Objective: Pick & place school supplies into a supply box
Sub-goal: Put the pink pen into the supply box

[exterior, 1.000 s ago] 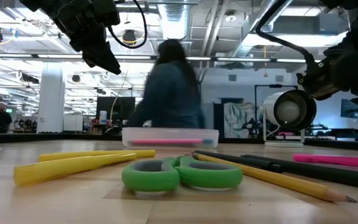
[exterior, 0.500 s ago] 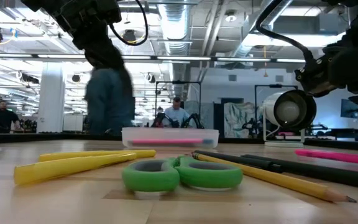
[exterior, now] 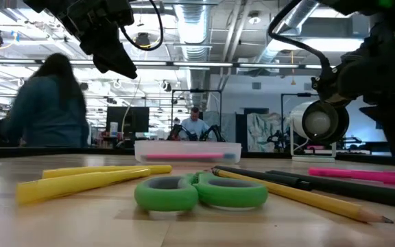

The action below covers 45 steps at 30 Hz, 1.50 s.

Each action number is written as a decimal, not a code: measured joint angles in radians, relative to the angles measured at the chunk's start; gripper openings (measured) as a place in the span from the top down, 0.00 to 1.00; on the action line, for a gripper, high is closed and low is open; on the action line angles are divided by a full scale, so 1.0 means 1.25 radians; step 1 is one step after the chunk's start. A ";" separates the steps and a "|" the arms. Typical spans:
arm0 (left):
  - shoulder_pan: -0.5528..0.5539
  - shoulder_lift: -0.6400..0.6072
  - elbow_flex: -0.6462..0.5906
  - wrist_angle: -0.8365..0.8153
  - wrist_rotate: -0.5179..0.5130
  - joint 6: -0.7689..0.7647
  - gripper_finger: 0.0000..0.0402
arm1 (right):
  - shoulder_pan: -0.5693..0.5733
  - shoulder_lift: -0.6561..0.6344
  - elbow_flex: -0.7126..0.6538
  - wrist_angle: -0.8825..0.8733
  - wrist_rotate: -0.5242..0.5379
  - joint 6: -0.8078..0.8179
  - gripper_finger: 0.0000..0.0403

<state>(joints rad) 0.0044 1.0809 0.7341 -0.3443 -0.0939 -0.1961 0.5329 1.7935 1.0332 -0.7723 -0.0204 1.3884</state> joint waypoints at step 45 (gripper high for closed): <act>0.000 0.000 0.000 0.000 0.000 -0.032 0.72 | -0.040 -0.002 -0.018 0.031 0.030 -0.050 0.89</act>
<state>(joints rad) 0.0038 1.0809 0.7338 -0.3448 -0.0940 -0.2360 0.4824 1.7912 1.0102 -0.7338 0.0170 1.3260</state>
